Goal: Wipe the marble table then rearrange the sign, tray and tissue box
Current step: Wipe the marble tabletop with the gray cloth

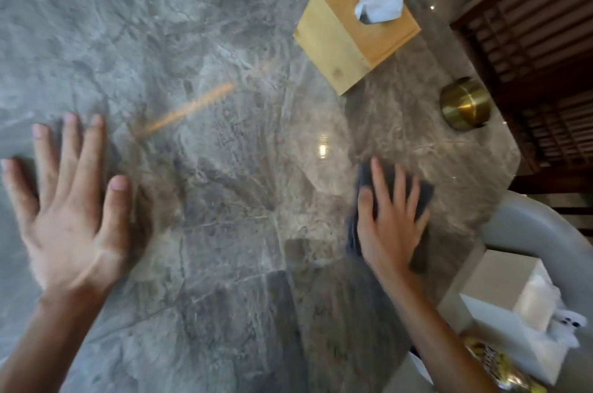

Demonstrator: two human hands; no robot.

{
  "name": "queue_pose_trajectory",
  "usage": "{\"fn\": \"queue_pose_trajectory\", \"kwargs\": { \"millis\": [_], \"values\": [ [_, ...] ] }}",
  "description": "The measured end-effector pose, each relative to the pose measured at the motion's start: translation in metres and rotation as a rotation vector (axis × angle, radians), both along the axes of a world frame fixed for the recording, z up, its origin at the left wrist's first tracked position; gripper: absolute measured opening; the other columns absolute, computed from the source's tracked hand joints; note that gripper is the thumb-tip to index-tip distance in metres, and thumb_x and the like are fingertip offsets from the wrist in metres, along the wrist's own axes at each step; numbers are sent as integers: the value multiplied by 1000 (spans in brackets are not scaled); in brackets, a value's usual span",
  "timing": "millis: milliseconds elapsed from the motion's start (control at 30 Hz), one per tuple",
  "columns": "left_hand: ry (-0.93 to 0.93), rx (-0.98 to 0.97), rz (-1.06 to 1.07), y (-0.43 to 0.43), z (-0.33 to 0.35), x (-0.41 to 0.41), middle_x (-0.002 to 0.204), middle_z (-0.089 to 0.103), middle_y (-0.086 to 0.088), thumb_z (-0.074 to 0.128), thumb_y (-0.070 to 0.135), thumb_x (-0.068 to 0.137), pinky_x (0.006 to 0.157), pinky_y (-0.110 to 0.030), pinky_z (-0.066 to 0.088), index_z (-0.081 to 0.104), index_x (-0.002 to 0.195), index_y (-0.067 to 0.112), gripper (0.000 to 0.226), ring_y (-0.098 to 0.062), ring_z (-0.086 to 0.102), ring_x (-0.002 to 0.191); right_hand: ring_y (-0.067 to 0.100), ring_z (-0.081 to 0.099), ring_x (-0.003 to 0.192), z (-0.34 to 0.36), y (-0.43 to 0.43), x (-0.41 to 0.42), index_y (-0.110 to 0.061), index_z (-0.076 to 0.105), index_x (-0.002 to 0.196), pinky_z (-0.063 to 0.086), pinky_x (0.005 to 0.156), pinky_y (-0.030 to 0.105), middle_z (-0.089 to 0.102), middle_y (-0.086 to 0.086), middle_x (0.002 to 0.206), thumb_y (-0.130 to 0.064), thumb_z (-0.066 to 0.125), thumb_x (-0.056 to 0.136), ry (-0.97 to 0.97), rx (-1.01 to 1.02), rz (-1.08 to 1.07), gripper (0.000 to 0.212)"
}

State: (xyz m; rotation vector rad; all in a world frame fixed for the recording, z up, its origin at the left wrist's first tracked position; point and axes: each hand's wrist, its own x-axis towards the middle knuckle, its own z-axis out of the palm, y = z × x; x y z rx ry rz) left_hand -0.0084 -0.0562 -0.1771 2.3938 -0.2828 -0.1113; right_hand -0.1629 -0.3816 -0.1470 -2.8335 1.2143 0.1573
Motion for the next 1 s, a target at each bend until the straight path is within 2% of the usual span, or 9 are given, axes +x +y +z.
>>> {"fn": "queue_pose_trajectory", "kwargs": {
  "millis": [67,167,300,433,600,667,800,867,1000],
  "values": [
    [-1,63,9,-3,10,-1,164,2,14,20,47,99,122,-61,7,11,157,34,60,-17,-1,155,27,12,152,-6,31,74,-49,15,152,14,116,65,20,-4,164,-55,19,98,-52,-19,35,54],
    [-18,106,53,-5,13,-3,166,10,8,26,38,99,124,-54,1,15,157,29,60,-16,0,155,25,9,153,-5,127,115,-47,23,151,9,119,61,18,-5,165,-49,29,99,-109,92,457,52],
    [-40,-9,101,-4,18,-8,165,19,2,27,35,99,125,-49,0,22,156,21,58,-18,2,155,20,5,155,6,160,-4,-46,28,151,19,119,56,18,-7,165,-48,39,99,-15,221,1075,52],
    [-34,-69,96,-2,19,-7,163,24,-1,24,38,99,125,-50,1,27,155,16,60,-20,6,155,18,11,154,7,83,-30,-51,26,149,29,113,58,21,-8,164,-51,34,97,53,164,843,53],
    [-70,-157,123,-1,18,-5,162,27,1,27,34,99,125,-53,5,26,155,12,60,-21,8,155,21,20,152,-14,109,204,-48,29,150,17,120,53,28,-4,163,-52,30,98,-147,50,666,52],
    [-73,-213,142,-1,18,-6,162,24,3,28,31,98,125,-53,6,25,154,9,60,-22,8,155,22,17,153,-16,143,231,-46,29,150,17,119,54,25,-4,163,-51,32,97,-160,32,789,54],
    [-60,-378,156,2,19,-9,163,23,0,30,22,97,123,-58,9,25,153,0,60,-23,8,155,21,9,154,-1,132,102,-47,31,149,14,121,54,26,-5,163,-47,38,99,42,190,1551,50],
    [-58,-420,162,5,20,-11,163,21,6,30,21,96,122,-60,12,25,152,-1,60,-22,8,155,19,13,154,7,85,79,-49,30,149,21,120,56,25,-7,163,-49,38,100,139,206,1718,50],
    [-76,-449,180,4,22,-9,162,20,14,31,21,96,124,-56,10,27,152,0,60,-20,10,155,20,13,154,-8,57,203,-51,24,150,24,116,59,20,-7,165,-52,30,100,-28,54,1172,50]
  ]
}}
